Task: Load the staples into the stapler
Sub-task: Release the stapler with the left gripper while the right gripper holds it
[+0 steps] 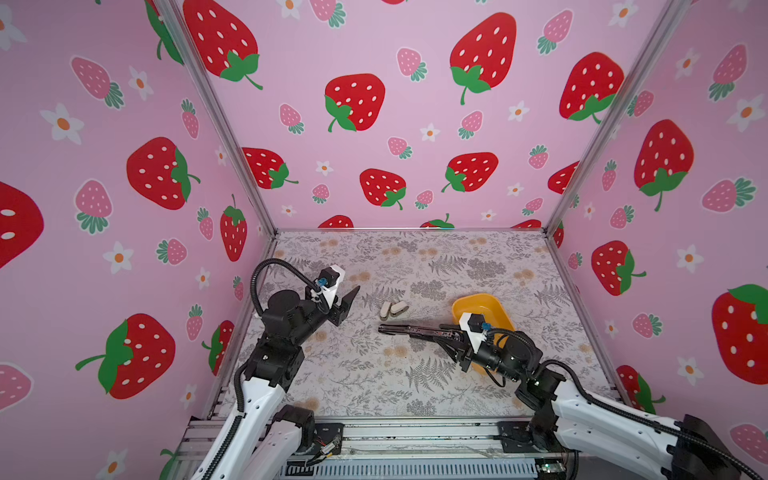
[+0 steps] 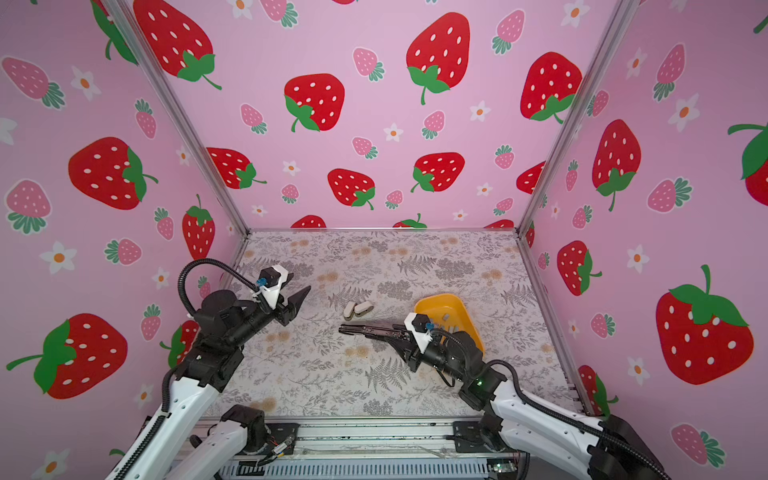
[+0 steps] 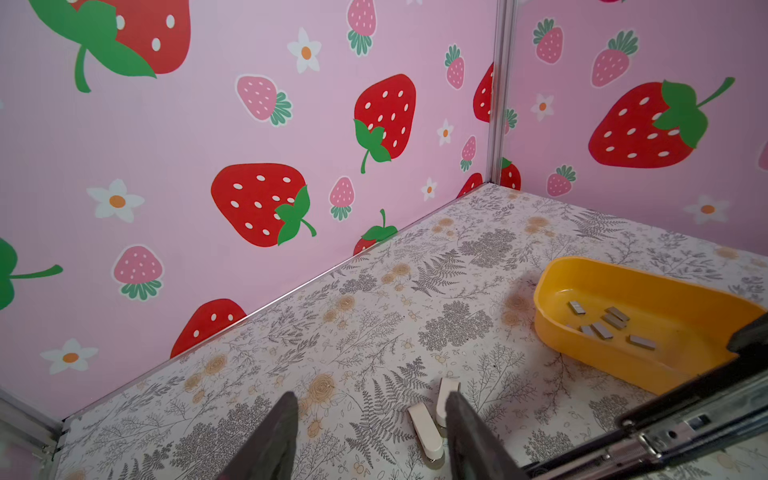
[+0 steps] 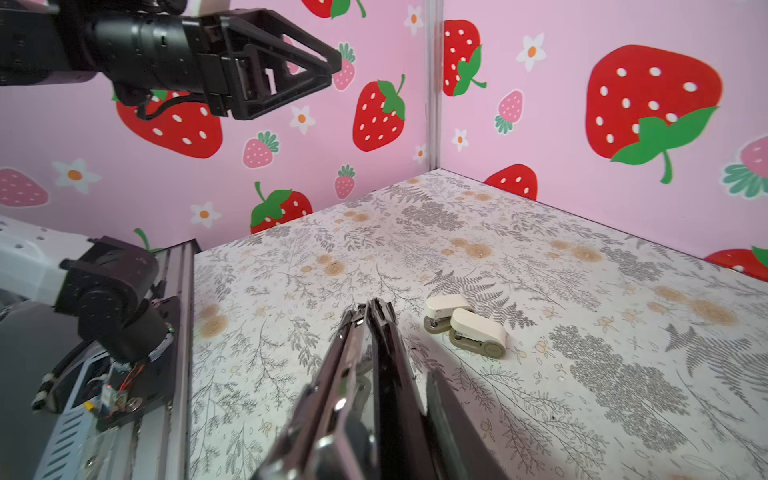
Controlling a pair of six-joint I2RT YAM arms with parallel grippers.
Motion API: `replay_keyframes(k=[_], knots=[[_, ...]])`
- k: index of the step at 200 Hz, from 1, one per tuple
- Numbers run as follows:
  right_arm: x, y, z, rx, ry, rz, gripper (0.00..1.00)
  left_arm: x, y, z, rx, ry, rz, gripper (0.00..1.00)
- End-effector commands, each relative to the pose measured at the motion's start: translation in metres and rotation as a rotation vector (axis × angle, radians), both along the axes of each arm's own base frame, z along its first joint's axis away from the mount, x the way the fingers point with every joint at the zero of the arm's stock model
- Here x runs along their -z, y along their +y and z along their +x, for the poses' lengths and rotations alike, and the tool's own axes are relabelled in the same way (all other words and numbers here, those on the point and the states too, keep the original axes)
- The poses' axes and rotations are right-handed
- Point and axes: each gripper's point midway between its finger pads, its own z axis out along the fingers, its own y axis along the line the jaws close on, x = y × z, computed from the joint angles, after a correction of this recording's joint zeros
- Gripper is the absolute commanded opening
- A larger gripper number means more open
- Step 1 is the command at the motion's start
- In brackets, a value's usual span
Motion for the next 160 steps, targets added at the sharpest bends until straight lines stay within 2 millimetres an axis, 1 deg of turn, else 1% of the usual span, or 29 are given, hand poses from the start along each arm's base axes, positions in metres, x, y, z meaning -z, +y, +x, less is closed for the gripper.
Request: replay_keyframes(k=[1, 26, 36, 39, 57, 69, 76, 82, 90, 100, 119, 136, 149, 160], knots=[[-0.043, -0.011, 0.015, 0.159, -0.034, 0.188, 0.00, -0.020, 0.007, 0.003, -0.049, -0.042, -0.066, 0.57], [-0.048, -0.018, 0.029, 0.283, 0.000, 0.258, 0.00, -0.012, 0.014, 0.009, -0.107, 0.004, -0.154, 0.57], [-0.056, -0.021, 0.033, 0.314, 0.001, 0.298, 0.00, -0.010, 0.019, 0.012, -0.144, 0.020, -0.189, 0.57], [-0.050, -0.018, 0.036, 0.325, 0.012, 0.283, 0.00, -0.008, 0.021, 0.013, -0.157, 0.024, -0.200, 0.57], [-0.055, -0.018, 0.048, 0.388, 0.022, 0.320, 0.00, -0.002, 0.027, 0.015, -0.199, 0.048, -0.244, 0.60], [-0.058, -0.017, 0.059, 0.441, 0.035, 0.333, 0.00, 0.004, 0.026, 0.013, -0.194, 0.075, -0.263, 0.66], [-0.058, -0.017, 0.066, 0.485, 0.046, 0.339, 0.00, 0.009, 0.028, 0.012, -0.209, 0.102, -0.295, 0.72], [-0.056, -0.017, 0.073, 0.527, 0.055, 0.340, 0.00, 0.012, 0.032, 0.012, -0.244, 0.127, -0.328, 0.77], [-0.053, -0.017, 0.082, 0.578, 0.065, 0.340, 0.00, 0.018, 0.044, 0.014, -0.325, 0.160, -0.367, 0.83], [-0.053, -0.013, 0.089, 0.607, 0.060, 0.338, 0.00, 0.028, 0.051, 0.013, -0.372, 0.197, -0.384, 0.84], [-0.054, 0.001, 0.099, 0.623, 0.049, 0.331, 0.00, 0.046, 0.054, 0.011, -0.394, 0.221, -0.366, 0.86], [-0.044, 0.006, 0.111, 0.680, 0.066, 0.314, 0.00, 0.066, 0.060, 0.011, -0.435, 0.255, -0.351, 0.87], [-0.029, 0.000, 0.120, 0.765, 0.102, 0.309, 0.00, 0.079, 0.060, 0.011, -0.446, 0.288, -0.349, 0.88], [-0.016, -0.004, 0.125, 0.813, 0.135, 0.311, 0.00, 0.088, 0.058, 0.010, -0.441, 0.315, -0.348, 0.87]])
